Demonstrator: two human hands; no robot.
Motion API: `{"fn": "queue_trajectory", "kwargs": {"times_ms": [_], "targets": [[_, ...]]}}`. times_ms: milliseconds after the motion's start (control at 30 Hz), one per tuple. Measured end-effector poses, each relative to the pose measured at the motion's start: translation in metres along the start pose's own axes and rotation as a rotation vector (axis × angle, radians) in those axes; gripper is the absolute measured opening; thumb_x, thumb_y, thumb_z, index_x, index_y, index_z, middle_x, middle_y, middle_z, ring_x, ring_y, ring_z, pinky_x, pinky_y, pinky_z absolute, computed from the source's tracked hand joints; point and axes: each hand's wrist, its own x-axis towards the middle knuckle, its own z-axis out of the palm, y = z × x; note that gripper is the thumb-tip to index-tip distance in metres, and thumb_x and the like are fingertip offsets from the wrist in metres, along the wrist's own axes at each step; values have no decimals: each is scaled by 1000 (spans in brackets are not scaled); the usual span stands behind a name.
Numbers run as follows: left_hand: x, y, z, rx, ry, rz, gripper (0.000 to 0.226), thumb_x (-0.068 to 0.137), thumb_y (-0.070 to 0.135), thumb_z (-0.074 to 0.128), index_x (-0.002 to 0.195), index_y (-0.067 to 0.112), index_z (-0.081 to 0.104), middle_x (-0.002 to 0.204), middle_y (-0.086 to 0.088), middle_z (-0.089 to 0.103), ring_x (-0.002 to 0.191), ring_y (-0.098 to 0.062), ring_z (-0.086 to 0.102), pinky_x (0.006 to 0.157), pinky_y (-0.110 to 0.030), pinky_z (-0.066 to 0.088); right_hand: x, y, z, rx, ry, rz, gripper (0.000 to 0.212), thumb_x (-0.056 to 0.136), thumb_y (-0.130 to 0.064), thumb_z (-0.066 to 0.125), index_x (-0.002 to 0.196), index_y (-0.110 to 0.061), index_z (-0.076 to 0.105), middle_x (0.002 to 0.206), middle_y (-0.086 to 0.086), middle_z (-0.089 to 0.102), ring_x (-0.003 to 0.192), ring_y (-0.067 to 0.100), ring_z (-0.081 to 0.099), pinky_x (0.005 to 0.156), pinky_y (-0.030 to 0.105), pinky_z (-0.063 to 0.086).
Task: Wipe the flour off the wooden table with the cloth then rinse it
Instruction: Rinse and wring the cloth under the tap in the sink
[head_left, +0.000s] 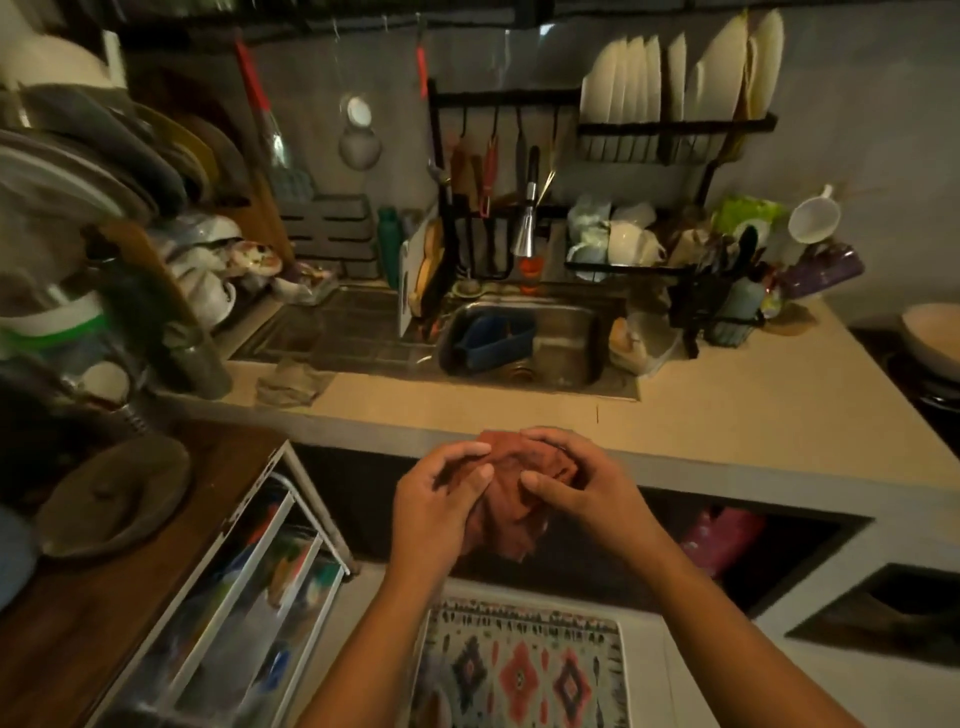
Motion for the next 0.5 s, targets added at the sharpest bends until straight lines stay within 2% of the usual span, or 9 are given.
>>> {"fn": "queue_trajectory", "kwargs": {"times_ms": [133,233,367,500], "targets": [[114,-24,5,-10,-85,60,22,88,5,70,100,23,72,104,16,70,99,-1,66,77,-18,54,87,23,-10,1,61,30,61,85,-2,77,135,-29,57,122,-11,67,115,13,67,90,33,59],[176,-32,8,-29,-141,33,21,86,1,70,95,19,74,99,10,72,93,-4,68,72,-16,54,130,29,-18,23,120,63,68,80,-1,81,136,-31,56,127,0,67,115,21,68,90,38,59],[272,-49,21,19,-290,55,23,86,1,71,95,22,73,100,11,72,96,-4,67,78,-17,53,196,38,-34,59,201,61,67,80,9,76,136,-21,56,125,-2,69,113,23,69,86,32,59],[337,-65,43,-7,-367,18,21,87,3,71,100,20,72,103,14,71,97,-7,68,75,-25,56,248,52,-54,67,295,93,61,82,8,74,133,-22,58,120,1,71,111,21,70,83,30,59]]}}
